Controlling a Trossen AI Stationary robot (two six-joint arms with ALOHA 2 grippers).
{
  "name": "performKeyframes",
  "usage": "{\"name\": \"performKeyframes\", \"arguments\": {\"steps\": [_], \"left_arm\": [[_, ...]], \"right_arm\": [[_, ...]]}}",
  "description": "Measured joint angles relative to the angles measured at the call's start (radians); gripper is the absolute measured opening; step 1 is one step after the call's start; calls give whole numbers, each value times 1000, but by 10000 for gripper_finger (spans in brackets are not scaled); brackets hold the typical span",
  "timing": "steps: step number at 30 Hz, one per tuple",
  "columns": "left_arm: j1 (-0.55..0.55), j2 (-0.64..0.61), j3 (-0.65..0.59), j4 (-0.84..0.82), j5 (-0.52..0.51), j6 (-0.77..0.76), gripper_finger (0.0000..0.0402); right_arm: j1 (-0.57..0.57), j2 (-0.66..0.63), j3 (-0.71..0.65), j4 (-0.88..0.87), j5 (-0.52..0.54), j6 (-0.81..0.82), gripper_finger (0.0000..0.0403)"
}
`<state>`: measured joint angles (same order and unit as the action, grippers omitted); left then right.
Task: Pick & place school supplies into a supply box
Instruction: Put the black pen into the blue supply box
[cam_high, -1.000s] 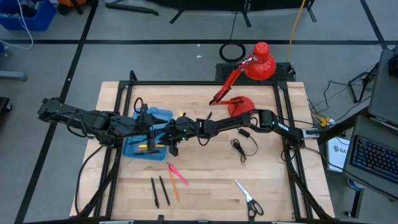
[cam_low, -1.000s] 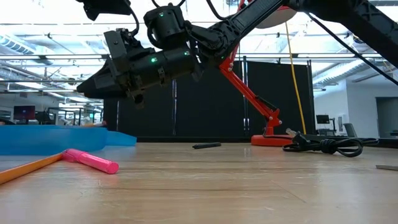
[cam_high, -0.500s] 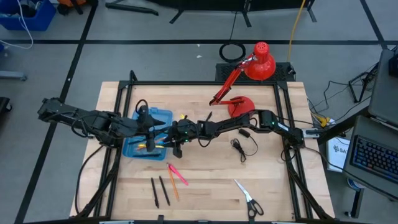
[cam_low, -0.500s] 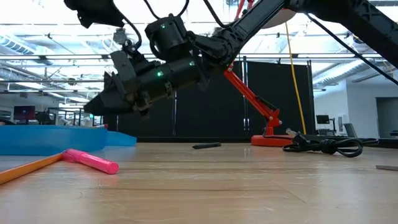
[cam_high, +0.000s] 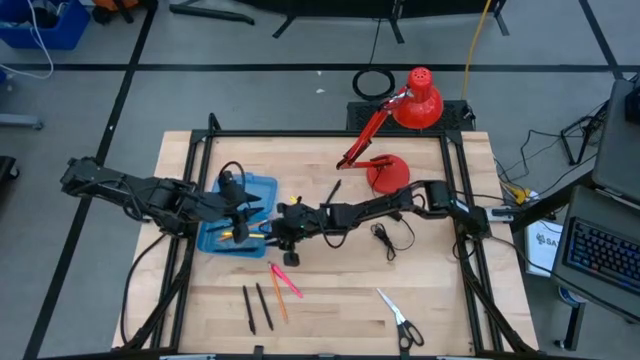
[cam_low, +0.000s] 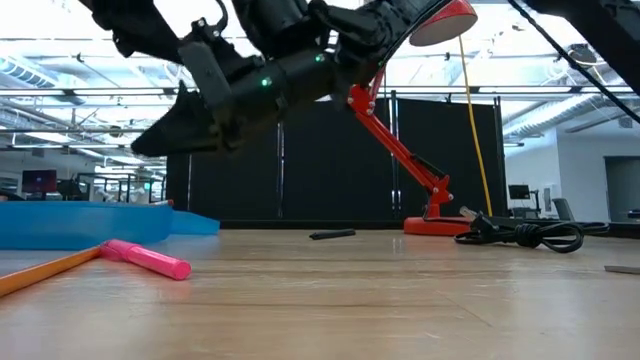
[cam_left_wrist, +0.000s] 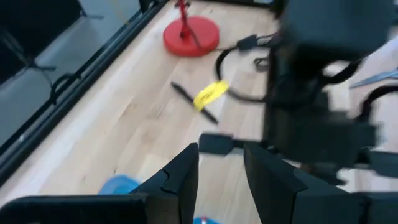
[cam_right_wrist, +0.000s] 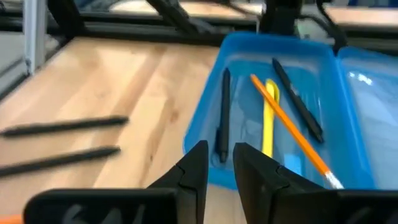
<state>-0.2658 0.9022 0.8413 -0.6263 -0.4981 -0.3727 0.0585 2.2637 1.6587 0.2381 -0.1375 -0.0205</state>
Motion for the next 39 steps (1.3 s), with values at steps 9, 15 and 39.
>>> {"name": "performKeyframes", "arguments": {"steps": [9,15,39], "left_arm": [[8,6,0,-44,6,-105,134],[52,104,0,-98,74,-140,134],[279,515,0,-22,300,27,133]], "right_arm": [[23,-123,-202,58,179,38,49],[22,-214,-361,147,240,68,49],[25,-324,-514,310,242,87,49]]}}
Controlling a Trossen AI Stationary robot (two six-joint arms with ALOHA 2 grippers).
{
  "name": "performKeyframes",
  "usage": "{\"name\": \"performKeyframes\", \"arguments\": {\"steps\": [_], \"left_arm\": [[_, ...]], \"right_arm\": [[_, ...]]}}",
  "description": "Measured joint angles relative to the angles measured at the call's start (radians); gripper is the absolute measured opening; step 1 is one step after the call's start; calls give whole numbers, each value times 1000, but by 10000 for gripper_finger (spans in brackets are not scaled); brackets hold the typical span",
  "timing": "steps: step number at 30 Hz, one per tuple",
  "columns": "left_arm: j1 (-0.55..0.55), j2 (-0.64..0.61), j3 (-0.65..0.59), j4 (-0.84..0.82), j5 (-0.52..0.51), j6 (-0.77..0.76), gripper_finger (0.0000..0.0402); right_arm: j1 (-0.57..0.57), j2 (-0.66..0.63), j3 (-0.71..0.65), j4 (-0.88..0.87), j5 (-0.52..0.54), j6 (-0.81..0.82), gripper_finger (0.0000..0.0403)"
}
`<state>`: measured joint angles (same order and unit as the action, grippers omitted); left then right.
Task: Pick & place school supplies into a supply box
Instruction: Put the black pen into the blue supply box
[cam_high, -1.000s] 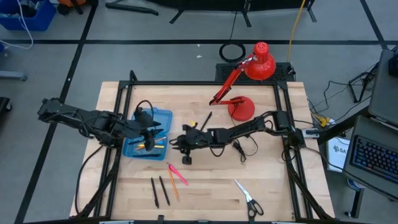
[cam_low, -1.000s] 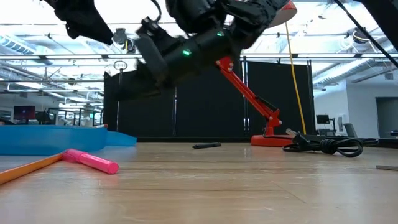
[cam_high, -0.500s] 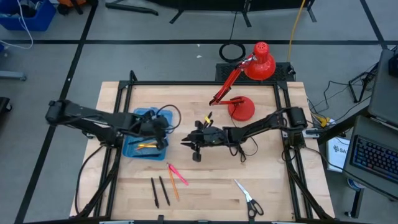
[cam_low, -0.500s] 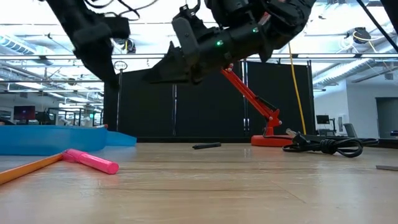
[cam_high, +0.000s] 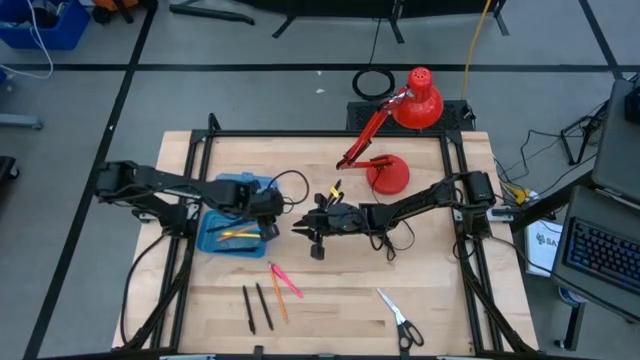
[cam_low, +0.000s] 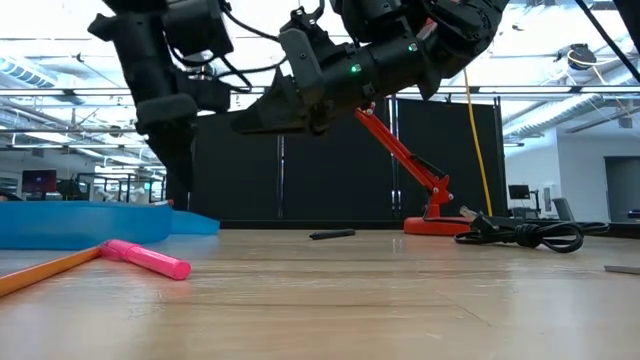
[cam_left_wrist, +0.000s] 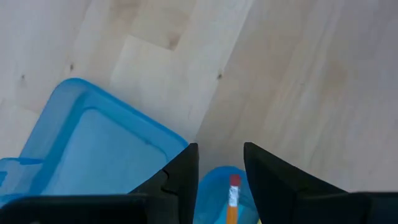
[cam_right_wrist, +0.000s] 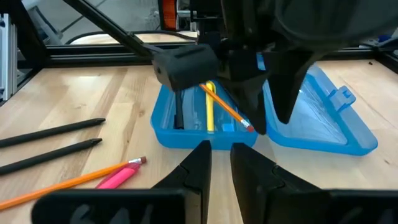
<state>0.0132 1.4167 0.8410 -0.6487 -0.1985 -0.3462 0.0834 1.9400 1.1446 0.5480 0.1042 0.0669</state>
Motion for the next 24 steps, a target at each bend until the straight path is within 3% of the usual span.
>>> {"name": "performKeyframes", "arguments": {"steps": [21,24], "left_arm": [[2,20,0,-76,45,-48,133],[2,20,0,-56,2,-36,133]], "right_arm": [[0,1,0,0,0,0,50],[0,1,0,1,0,0,50]]}}
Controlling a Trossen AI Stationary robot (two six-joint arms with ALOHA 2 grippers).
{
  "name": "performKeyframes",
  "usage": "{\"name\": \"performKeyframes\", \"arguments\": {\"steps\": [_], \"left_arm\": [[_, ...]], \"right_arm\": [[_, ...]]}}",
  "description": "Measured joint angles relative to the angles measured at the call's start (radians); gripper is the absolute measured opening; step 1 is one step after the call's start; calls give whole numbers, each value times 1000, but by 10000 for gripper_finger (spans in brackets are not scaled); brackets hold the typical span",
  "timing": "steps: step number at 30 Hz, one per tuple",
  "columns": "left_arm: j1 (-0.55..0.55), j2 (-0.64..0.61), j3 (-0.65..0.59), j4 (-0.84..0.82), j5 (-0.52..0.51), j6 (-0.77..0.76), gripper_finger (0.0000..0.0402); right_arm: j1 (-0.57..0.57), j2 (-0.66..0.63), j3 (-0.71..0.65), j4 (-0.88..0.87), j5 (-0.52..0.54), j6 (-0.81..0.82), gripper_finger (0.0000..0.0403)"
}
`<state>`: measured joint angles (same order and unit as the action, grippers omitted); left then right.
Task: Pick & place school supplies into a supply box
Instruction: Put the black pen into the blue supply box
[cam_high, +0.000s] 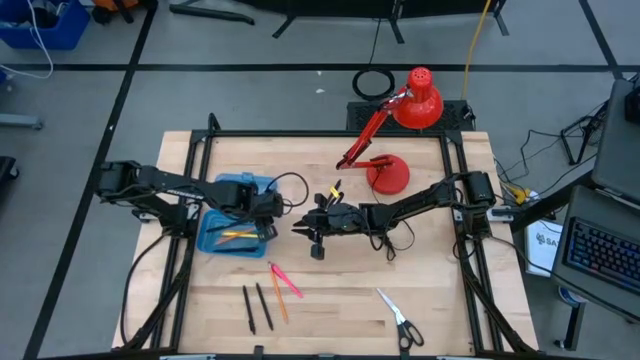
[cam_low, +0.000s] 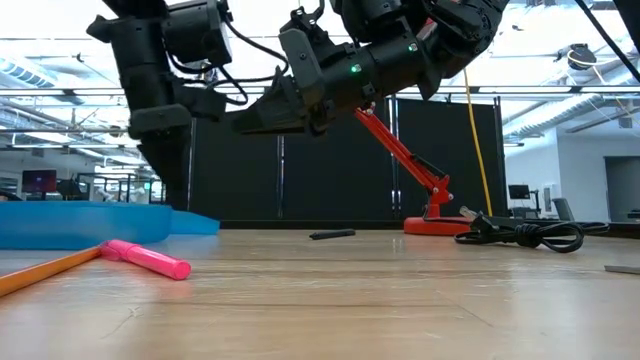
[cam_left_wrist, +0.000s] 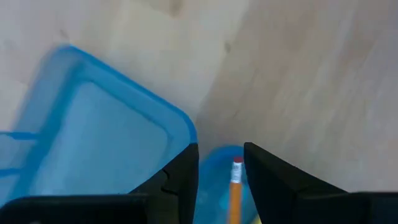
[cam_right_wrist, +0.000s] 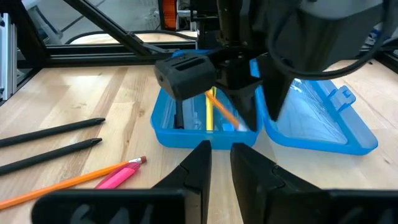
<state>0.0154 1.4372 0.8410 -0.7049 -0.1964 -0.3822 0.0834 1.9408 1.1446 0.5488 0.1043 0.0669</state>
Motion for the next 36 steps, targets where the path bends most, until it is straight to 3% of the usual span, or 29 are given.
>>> {"name": "performKeyframes", "arguments": {"steps": [8,13,23,30,32,36], "left_arm": [[11,0,0,44,-11,17,133],[-2,-11,0,82,-77,2,134],[-6,-10,0,348,-71,23,134],[-4,-3,0,390,-93,-4,133],[9,7,-1,395,-74,-18,133],[-14,50,-10,547,-166,-42,133]], "right_arm": [[0,0,0,0,4,0,50],[0,0,0,-34,109,7,50],[47,-3,0,34,140,-61,50],[169,-75,-42,32,399,-133,50],[206,-116,-83,31,433,-113,50],[279,-216,-204,34,493,-44,50]]}}
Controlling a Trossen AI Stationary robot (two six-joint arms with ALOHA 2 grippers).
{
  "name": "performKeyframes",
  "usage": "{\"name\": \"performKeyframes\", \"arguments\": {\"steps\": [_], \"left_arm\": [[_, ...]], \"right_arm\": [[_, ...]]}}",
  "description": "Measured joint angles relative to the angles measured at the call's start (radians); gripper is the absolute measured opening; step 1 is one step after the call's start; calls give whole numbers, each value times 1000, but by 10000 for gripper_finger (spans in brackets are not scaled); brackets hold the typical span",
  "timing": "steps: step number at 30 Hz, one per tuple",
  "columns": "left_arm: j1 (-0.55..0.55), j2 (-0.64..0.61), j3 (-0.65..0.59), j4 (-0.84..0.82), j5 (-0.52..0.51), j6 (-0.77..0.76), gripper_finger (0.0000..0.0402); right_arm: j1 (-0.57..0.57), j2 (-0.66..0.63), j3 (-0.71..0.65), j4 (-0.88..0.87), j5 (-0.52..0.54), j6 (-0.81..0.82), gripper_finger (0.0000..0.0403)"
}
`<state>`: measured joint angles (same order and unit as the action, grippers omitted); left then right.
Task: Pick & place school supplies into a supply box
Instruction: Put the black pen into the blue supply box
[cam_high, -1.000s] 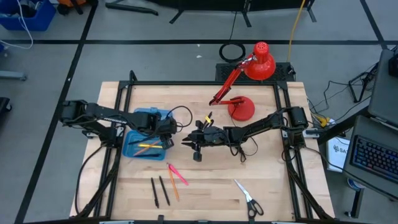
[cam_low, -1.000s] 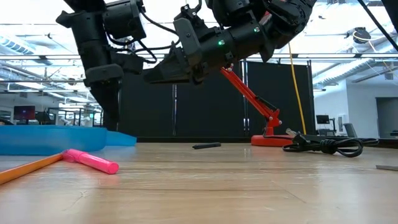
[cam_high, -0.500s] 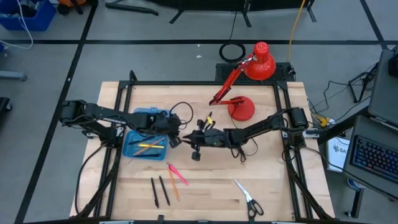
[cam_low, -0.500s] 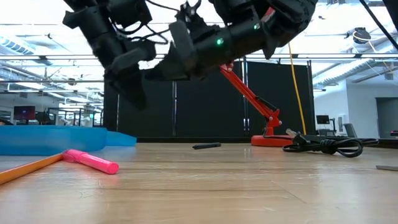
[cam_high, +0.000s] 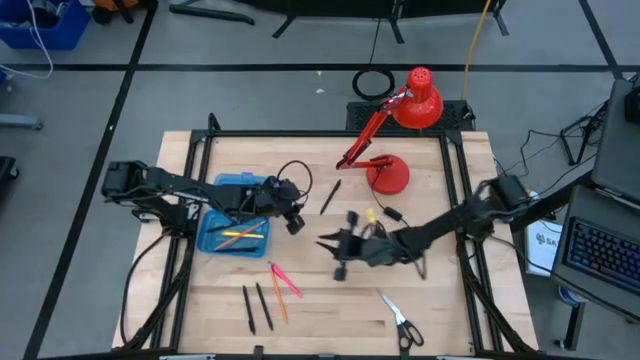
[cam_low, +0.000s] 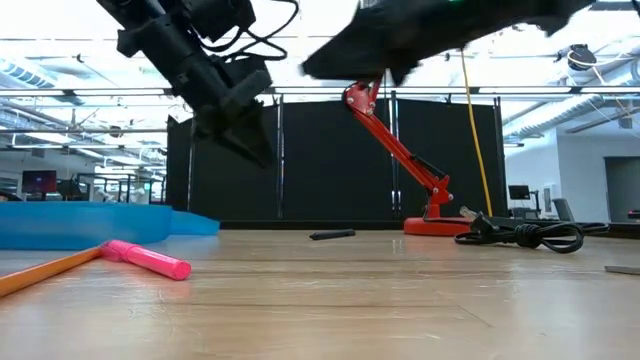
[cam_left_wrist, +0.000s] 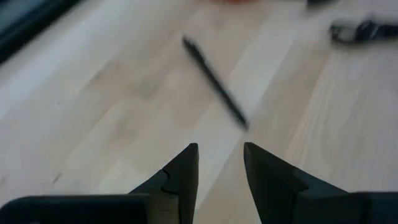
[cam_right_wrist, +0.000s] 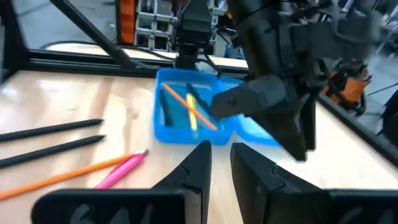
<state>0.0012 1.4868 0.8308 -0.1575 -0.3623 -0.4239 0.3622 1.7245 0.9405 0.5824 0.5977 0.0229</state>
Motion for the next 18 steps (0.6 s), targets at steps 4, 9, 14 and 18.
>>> {"name": "performKeyframes", "arguments": {"steps": [4,9,14,18], "left_arm": [[-15,77,-33,219,-85,6,134],[13,211,-37,372,22,37,133],[34,310,-36,503,87,-56,133],[19,315,-36,549,-51,-50,133]], "right_arm": [[78,-86,-149,100,14,61,50],[174,-115,-305,318,166,79,50],[210,-116,-375,461,218,43,50],[210,-114,-377,468,213,37,50]]}}
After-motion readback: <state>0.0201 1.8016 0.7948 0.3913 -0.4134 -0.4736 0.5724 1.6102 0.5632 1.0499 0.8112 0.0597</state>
